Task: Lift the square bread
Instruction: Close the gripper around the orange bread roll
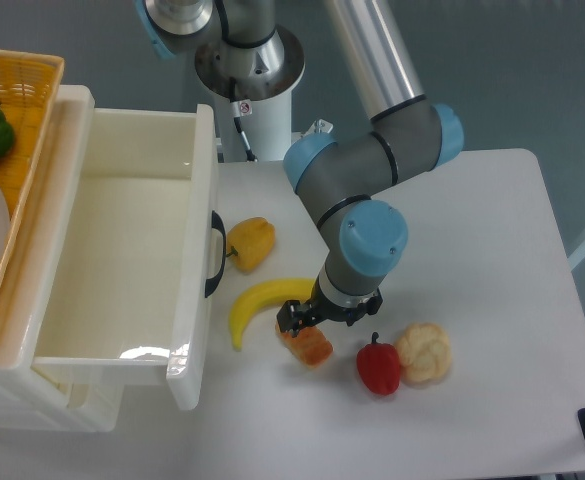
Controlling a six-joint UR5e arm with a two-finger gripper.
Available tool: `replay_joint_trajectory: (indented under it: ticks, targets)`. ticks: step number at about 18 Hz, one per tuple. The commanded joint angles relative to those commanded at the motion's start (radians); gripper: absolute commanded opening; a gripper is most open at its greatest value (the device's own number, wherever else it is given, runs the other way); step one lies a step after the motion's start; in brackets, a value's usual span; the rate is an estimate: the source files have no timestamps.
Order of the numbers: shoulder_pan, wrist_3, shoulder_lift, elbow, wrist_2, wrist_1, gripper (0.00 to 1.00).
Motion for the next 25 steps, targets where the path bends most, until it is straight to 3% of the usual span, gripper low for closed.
replay_joint_trajectory:
  ticks: [25]
  targets:
    - [-0.002, 0.003, -0.051, 0.0, 0.0, 0.0, 1.0]
